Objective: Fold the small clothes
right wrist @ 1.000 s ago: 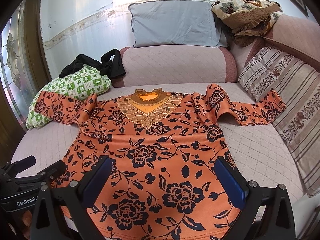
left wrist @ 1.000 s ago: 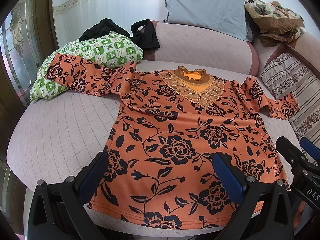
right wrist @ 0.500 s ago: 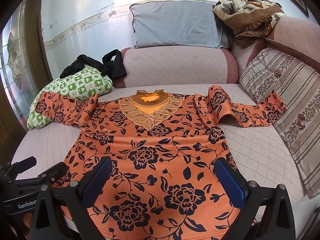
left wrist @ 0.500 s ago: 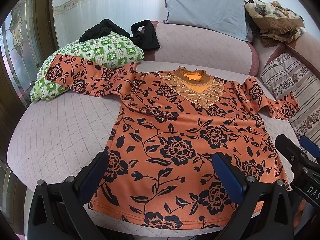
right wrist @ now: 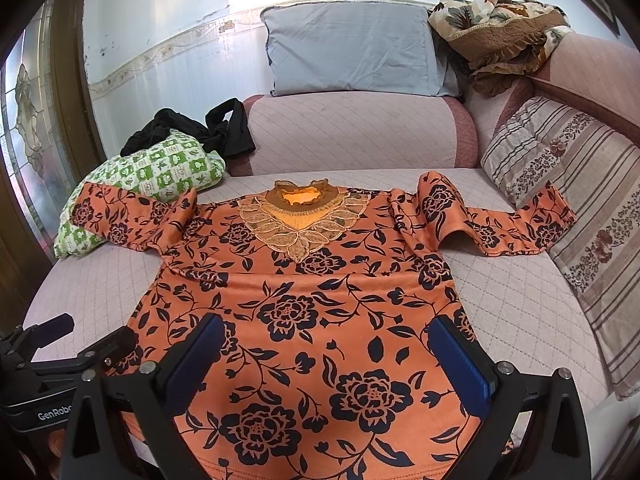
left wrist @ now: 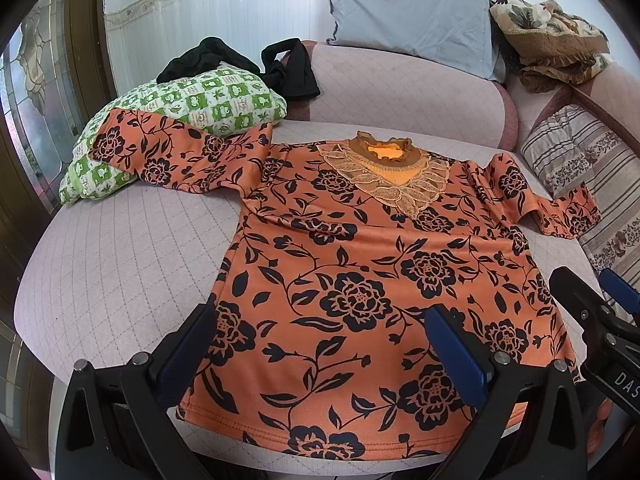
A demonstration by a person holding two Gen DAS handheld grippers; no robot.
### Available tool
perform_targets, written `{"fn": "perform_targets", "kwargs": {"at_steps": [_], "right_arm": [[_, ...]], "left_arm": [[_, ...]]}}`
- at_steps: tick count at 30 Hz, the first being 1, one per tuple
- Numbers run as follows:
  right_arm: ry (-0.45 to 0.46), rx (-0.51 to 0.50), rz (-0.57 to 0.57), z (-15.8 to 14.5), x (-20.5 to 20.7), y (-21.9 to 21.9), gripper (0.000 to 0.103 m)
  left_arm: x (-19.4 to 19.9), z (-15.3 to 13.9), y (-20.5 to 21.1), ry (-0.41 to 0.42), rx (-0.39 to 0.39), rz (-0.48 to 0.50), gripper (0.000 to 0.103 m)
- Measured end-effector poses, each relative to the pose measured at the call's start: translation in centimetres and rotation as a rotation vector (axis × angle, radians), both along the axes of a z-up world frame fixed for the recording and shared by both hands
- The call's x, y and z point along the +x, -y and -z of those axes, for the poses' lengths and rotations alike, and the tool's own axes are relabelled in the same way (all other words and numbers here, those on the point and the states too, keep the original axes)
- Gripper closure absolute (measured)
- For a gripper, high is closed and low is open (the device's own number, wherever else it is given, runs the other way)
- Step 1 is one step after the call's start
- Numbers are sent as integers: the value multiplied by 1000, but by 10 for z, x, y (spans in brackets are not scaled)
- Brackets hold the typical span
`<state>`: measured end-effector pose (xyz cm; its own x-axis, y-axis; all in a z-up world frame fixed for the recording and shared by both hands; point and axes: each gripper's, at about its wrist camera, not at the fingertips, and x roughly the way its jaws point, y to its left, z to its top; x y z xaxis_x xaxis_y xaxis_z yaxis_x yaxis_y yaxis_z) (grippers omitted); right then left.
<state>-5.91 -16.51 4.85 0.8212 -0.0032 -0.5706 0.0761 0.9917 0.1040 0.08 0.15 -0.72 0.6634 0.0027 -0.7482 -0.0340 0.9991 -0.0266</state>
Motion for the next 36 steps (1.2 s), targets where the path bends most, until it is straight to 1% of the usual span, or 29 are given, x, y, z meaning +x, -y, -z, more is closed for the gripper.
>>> {"fn": "perform_targets", "kwargs": {"at_steps": [13, 15, 17, 20, 21, 22, 23, 25, 26, 27, 28, 29, 30, 31, 32, 33, 36], "right_arm": [[-11, 10, -16, 5, 4, 3, 0], [2, 31, -24, 4, 4, 8, 0], [20, 88, -31, 2, 5, 24, 0], [37, 214, -4, 4, 15, 72, 0], [43, 276, 36, 8, 21, 102, 0], [42, 311, 66, 11, 27, 123, 0], [36, 355, 111, 17, 35, 150, 0], [11, 453, 218, 35, 53, 212, 1], [-7, 485, 291, 46, 64, 248, 1], [-15, 493, 334, 52, 71, 268, 5], [-29, 508, 385, 59, 82, 295, 11], [-43, 515, 416, 65, 92, 317, 14], [-63, 493, 468, 69, 107, 343, 20], [-73, 469, 502, 70, 114, 356, 22], [-76, 433, 541, 69, 123, 371, 22], [-74, 363, 593, 65, 134, 384, 22], [-113, 217, 643, 62, 164, 397, 22]], "left_arm": [[6, 7, -1, -13, 2, 0, 0], [8, 10, -4, -17, -2, -2, 0], [13, 16, -12, -21, -4, -15, 0], [26, 34, -30, -57, -3, -56, 0], [31, 41, -36, -74, 3, -69, 0], [36, 49, -43, -95, 7, -85, 0], [41, 57, -53, -111, 4, -105, 0], [46, 64, -69, -118, -2, -135, 0], [50, 67, -79, -113, -7, -159, 0], [53, 68, -88, -107, -11, -181, 0], [56, 70, -98, -104, -19, -203, 0], [61, 72, -109, -104, -29, -227, 0], [66, 74, -117, -101, -34, -244, 0], [71, 75, -123, -97, -35, -261, 0], [77, 77, -130, -96, -35, -276, 0], [81, 78, -135, -92, -37, -285, 0], [97, 84, -148, -70, -45, -312, 0]]}}
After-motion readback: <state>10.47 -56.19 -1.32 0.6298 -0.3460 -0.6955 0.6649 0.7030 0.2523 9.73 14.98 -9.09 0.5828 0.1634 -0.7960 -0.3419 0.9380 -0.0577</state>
